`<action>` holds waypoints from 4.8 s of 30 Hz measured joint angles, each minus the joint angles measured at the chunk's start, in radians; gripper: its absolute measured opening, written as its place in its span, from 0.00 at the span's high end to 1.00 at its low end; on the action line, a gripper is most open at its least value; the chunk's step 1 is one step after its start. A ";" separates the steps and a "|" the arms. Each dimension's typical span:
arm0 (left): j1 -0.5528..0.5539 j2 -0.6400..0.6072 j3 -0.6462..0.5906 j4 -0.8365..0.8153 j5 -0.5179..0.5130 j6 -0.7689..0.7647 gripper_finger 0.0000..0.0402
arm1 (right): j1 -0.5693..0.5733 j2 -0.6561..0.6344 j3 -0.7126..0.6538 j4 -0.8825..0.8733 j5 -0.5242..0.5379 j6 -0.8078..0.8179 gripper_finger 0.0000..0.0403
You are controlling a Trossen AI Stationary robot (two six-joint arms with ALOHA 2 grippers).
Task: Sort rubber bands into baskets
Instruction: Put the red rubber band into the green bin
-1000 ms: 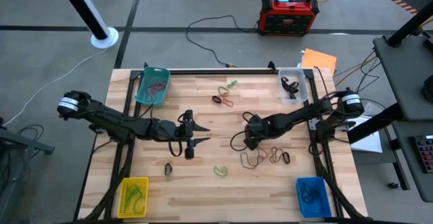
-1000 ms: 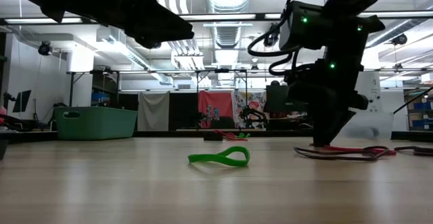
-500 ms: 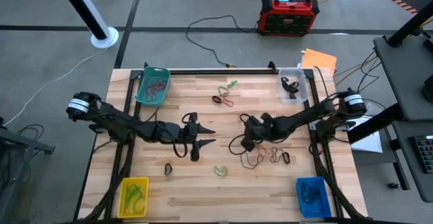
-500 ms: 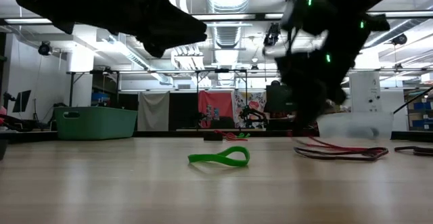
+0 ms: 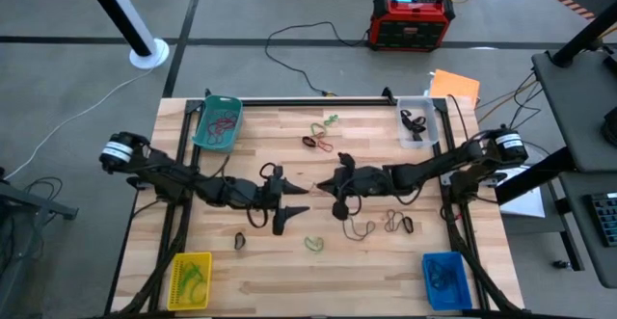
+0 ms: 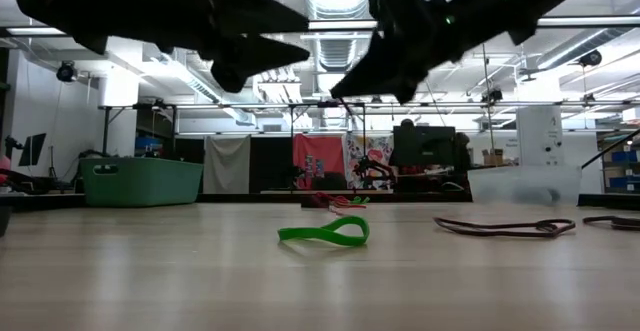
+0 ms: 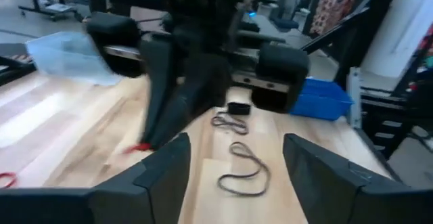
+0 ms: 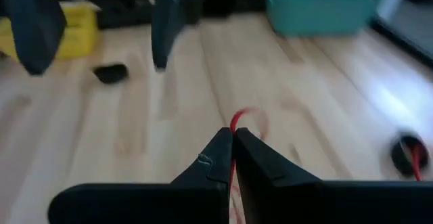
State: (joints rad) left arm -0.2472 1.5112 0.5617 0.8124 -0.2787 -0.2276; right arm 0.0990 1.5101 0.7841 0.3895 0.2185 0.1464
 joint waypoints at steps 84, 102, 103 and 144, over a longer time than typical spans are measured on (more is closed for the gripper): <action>-0.299 -0.027 -0.002 -0.118 -0.475 -0.109 1.00 | -0.118 0.349 0.258 0.468 -0.594 -0.152 0.91; -0.277 -0.082 0.062 -0.230 -0.498 -0.181 1.00 | -0.307 0.263 0.271 -0.021 -0.583 -0.078 0.53; -0.273 -0.082 0.088 -0.278 -0.497 -0.177 1.00 | -0.317 0.258 0.271 -0.032 -0.583 -0.078 0.52; 0.813 -0.235 0.472 -1.903 -0.432 -0.273 1.00 | -0.360 0.214 0.269 -0.116 -0.583 -0.069 0.49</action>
State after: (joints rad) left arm 0.5654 1.2766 1.0336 -1.0903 -0.7111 -0.5010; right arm -0.2607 1.7245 1.0531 0.2738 -0.3649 0.0772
